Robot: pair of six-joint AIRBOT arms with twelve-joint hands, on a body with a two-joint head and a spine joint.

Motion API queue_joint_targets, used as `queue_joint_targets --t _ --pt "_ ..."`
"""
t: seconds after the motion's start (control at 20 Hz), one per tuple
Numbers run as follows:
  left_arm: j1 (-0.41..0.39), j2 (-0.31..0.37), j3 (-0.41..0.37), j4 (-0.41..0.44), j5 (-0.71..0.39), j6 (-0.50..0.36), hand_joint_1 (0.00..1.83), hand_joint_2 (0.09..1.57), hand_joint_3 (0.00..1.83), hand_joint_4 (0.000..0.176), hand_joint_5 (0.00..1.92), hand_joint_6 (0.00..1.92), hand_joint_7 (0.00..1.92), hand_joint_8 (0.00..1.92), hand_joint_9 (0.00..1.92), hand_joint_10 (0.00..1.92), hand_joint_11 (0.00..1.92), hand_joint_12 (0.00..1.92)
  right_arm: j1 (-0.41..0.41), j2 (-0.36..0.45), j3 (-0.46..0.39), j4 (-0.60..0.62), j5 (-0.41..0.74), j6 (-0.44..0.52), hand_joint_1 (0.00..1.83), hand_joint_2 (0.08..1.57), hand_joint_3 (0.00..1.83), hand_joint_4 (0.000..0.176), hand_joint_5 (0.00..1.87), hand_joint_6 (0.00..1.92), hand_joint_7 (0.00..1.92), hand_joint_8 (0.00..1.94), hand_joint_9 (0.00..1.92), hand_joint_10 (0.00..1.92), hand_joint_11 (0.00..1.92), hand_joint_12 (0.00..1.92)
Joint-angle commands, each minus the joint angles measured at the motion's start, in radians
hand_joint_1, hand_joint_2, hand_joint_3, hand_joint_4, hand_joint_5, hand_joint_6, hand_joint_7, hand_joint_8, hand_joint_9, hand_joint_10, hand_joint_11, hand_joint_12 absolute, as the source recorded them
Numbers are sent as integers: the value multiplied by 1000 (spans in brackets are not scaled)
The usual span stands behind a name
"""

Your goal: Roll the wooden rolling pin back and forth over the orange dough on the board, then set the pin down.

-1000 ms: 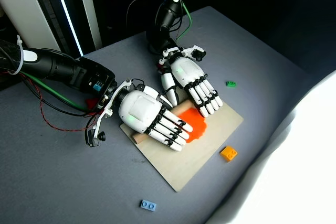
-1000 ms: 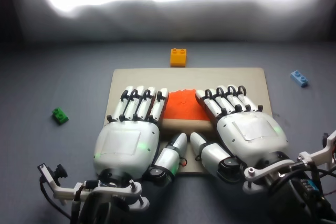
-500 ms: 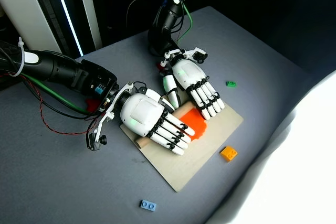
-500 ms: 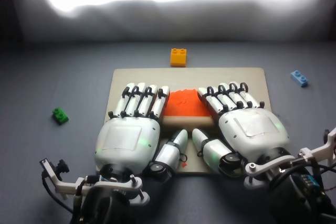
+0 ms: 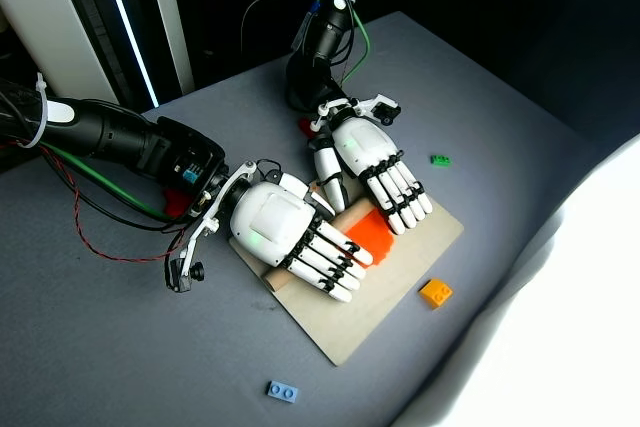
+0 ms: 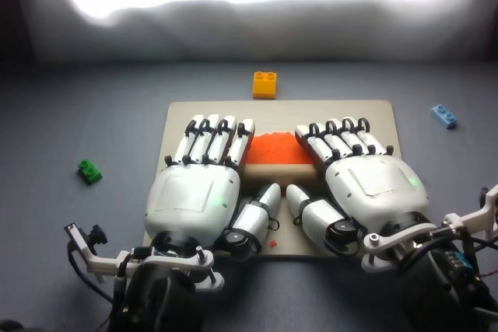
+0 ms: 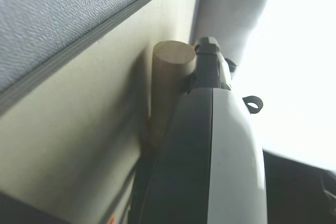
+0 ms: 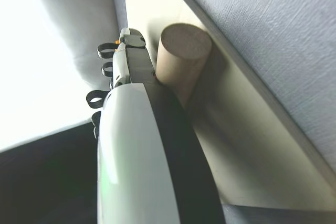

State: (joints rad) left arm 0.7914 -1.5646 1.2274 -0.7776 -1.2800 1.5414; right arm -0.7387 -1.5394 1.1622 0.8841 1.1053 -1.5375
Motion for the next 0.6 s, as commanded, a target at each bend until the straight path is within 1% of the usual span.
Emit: queue_joint_targets --t 0.0,0.1,0.55 --pt "-7 0 12 50 -79 -6 0 1519 0 0 88 10 98 16 49 18 12 8 10 2 5 -51 74 9 0 1571 68 0 126 20 115 12 53 14 9 4" --pt "-10 -2 20 50 -74 -10 0 1519 0 0 79 5 76 4 29 8 2 4 13 1 10 -38 68 9 0 1571 81 0 120 15 107 6 42 9 1 0" --pt "-28 -5 50 38 -44 -13 0 1524 2 0 97 11 99 9 43 11 17 14 25 -1 31 -19 55 15 0 1571 69 0 109 6 93 0 31 1 0 0"
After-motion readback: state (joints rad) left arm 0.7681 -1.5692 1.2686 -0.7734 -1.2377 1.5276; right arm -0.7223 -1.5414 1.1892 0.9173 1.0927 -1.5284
